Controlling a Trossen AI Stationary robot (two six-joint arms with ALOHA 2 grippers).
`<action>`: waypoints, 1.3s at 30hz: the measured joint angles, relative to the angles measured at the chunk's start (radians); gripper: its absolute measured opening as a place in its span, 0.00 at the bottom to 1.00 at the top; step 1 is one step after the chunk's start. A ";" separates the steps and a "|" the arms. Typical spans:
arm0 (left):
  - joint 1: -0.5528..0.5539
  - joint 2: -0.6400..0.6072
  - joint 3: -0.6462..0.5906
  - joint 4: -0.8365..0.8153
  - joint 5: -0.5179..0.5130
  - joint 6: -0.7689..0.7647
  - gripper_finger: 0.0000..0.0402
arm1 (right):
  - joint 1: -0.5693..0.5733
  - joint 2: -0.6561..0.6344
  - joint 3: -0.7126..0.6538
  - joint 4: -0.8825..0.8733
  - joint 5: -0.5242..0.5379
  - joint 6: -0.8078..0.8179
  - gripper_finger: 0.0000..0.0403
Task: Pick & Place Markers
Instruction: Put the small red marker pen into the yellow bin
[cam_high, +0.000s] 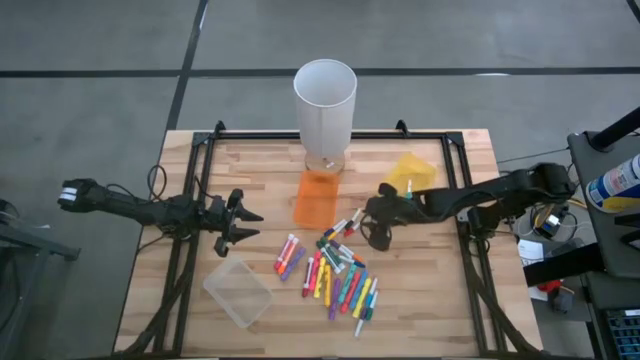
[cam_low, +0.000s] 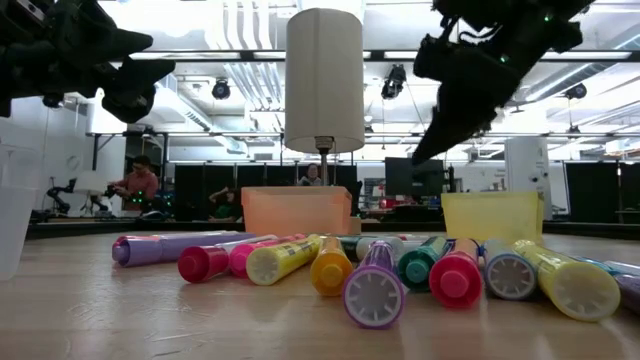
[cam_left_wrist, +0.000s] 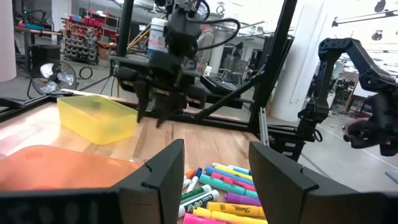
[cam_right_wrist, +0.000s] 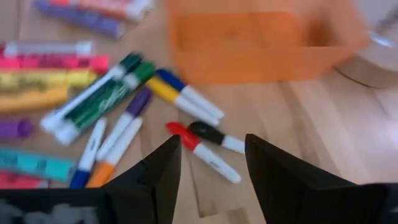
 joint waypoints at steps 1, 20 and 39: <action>0.000 0.000 0.000 -0.001 0.000 0.000 0.43 | 0.000 0.015 0.000 0.004 -0.008 -0.026 0.42; 0.000 0.000 0.000 -0.001 0.000 0.000 0.43 | -0.005 0.298 0.030 0.064 0.024 -0.277 0.34; 0.000 0.003 0.000 -0.011 0.002 0.000 0.43 | -0.036 0.365 0.083 0.034 -0.081 -0.100 0.06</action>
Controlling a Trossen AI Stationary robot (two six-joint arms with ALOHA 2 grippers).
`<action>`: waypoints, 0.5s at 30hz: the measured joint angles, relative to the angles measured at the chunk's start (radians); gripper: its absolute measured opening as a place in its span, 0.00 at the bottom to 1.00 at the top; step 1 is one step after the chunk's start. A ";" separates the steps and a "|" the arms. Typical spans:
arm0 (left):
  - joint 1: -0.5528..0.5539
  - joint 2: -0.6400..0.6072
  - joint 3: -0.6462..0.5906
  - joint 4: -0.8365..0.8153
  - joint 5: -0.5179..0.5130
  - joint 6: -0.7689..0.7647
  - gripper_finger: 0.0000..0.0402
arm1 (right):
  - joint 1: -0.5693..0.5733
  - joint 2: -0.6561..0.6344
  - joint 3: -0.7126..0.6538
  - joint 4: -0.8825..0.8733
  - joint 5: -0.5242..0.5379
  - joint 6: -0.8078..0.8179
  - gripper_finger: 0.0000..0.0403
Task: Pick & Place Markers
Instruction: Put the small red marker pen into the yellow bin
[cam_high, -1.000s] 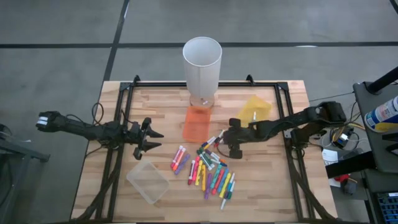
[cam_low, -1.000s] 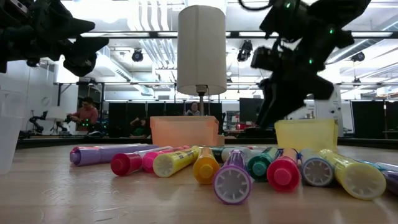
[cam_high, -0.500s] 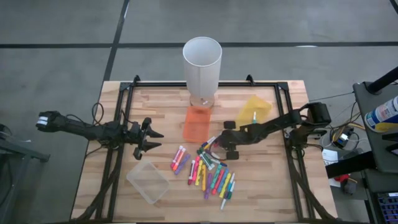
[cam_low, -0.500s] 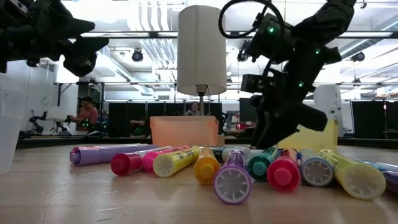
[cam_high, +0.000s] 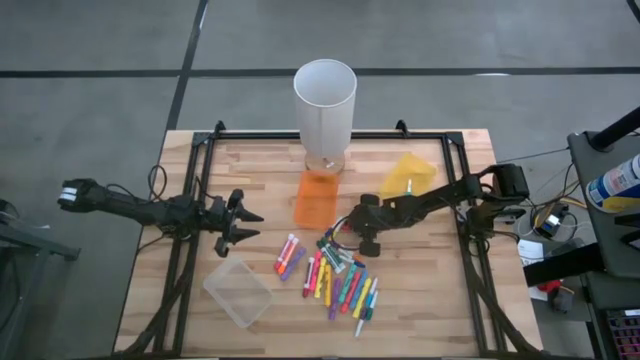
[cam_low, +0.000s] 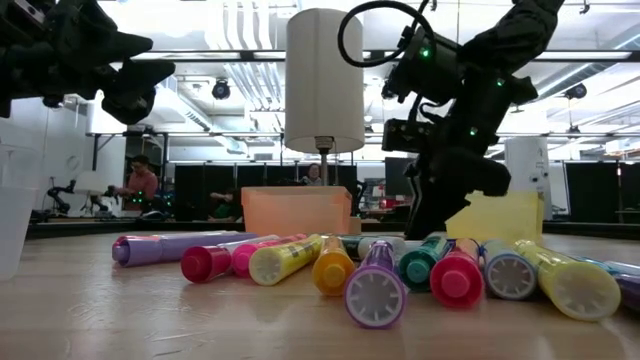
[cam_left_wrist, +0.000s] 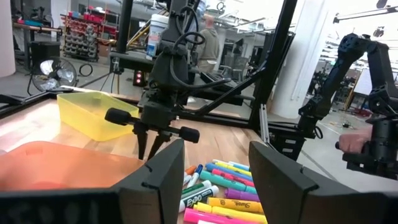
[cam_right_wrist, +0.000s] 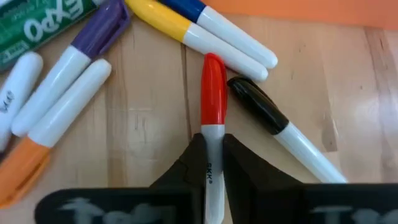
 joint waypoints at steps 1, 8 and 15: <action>0.000 0.000 0.000 0.000 0.000 0.000 0.43 | 0.000 0.000 0.000 0.000 -0.001 0.017 0.06; 0.000 0.000 0.000 0.000 -0.003 0.000 0.43 | 0.005 -0.029 0.002 -0.027 -0.017 0.124 0.07; 0.000 0.000 0.000 -0.003 -0.003 0.000 0.43 | 0.018 -0.143 0.012 -0.091 0.001 0.199 0.07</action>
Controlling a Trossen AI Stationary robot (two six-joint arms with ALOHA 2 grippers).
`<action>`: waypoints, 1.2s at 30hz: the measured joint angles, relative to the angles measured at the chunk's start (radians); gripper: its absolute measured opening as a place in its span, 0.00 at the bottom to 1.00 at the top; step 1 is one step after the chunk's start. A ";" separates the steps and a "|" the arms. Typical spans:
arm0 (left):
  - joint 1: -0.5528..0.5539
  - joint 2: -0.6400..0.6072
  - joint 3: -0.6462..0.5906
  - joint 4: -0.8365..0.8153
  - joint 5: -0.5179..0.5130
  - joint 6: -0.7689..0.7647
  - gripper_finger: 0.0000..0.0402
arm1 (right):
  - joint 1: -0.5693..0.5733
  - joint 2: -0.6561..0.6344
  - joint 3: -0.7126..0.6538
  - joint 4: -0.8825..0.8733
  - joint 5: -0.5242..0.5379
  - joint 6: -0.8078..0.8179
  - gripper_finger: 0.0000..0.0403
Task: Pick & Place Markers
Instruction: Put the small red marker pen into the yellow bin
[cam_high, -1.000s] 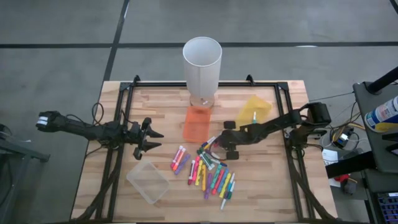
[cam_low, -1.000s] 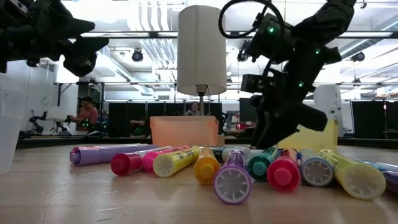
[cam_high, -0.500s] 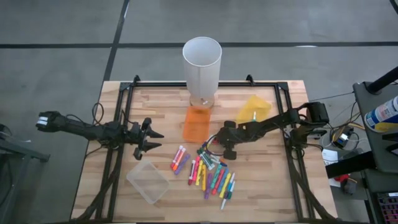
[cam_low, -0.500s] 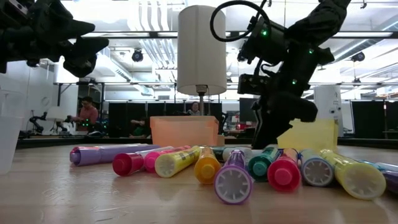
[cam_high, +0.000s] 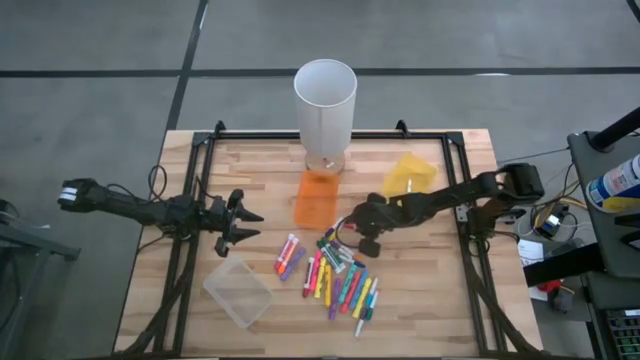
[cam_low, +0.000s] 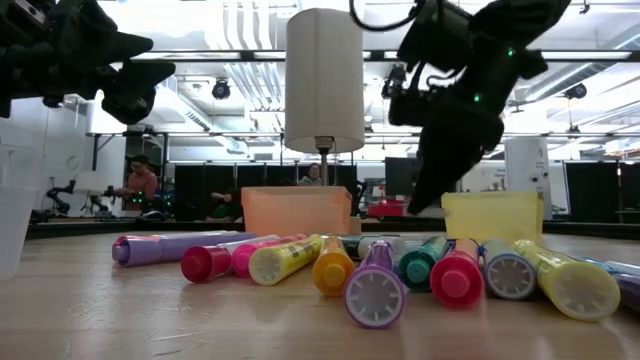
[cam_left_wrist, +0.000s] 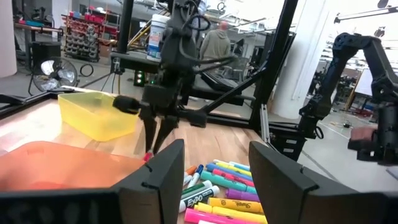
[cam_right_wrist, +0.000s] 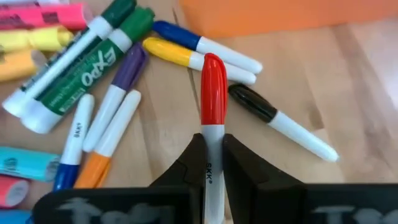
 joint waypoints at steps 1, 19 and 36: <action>0.000 0.000 0.000 -0.002 0.000 0.000 0.43 | 0.002 -0.019 0.000 -0.015 0.010 0.012 0.07; 0.000 0.000 0.000 -0.002 0.000 0.000 0.43 | 0.008 -0.358 -0.002 -0.394 0.392 0.286 0.07; 0.000 0.000 0.000 -0.002 0.001 0.000 0.43 | -0.053 -0.403 -0.045 -0.652 0.579 0.500 0.07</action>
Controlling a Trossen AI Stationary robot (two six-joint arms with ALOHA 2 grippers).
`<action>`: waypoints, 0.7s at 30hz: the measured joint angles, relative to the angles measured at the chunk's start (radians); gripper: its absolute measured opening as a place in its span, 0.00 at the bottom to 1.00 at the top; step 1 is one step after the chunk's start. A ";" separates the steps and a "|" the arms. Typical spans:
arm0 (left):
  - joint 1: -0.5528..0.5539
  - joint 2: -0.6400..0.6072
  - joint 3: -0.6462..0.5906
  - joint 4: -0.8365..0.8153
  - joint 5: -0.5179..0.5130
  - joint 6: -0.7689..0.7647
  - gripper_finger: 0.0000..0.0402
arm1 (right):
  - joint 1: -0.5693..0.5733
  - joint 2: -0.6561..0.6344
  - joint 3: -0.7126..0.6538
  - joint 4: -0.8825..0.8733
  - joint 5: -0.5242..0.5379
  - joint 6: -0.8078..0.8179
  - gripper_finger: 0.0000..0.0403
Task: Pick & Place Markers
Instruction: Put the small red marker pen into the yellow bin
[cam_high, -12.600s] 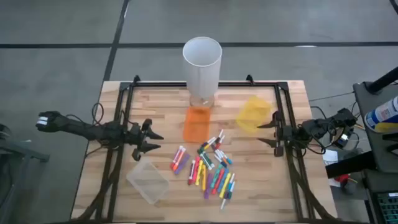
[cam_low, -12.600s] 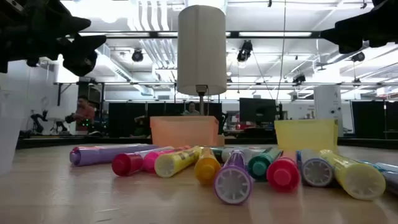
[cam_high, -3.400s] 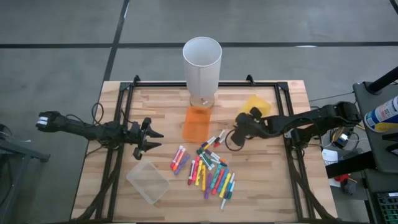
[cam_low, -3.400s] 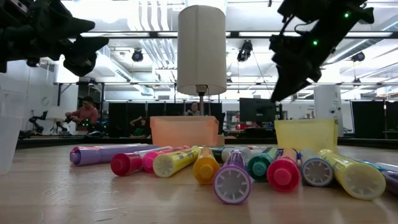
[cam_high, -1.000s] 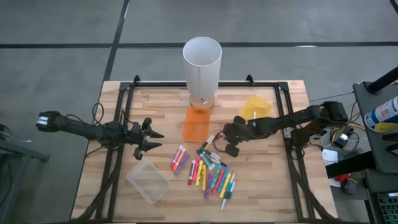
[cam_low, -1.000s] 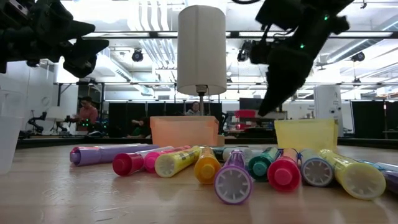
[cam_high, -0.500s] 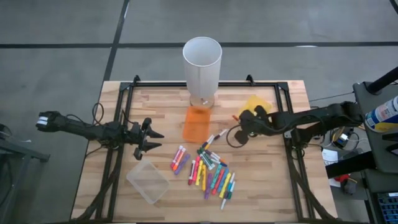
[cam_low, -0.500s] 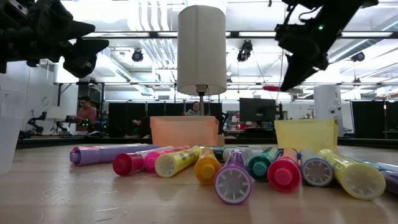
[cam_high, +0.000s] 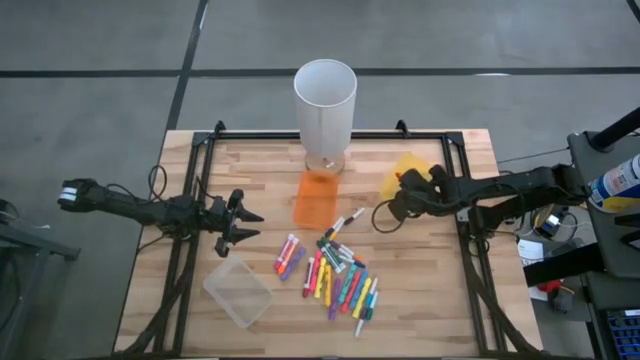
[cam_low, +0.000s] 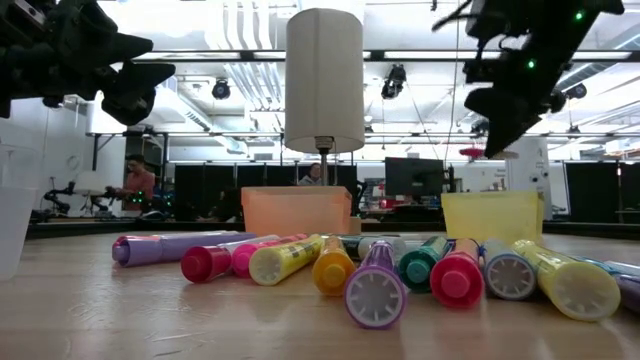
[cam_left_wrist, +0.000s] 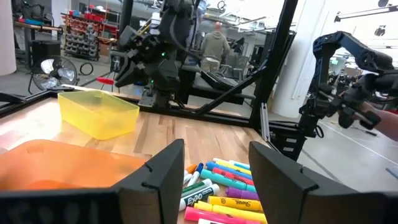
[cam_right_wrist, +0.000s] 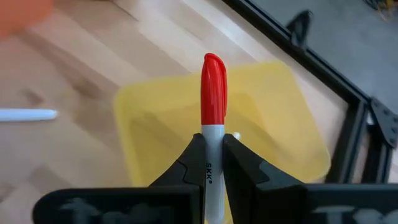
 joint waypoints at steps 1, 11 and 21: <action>0.000 0.000 0.000 0.000 0.000 0.000 0.43 | -0.010 0.000 -0.007 -0.003 0.000 0.007 0.07; 0.000 0.000 0.000 0.000 0.000 0.000 0.43 | -0.095 0.000 -0.079 0.011 -0.010 0.011 0.07; 0.000 0.000 0.000 0.000 0.000 0.000 0.43 | -0.174 0.000 -0.175 0.118 -0.062 0.010 0.07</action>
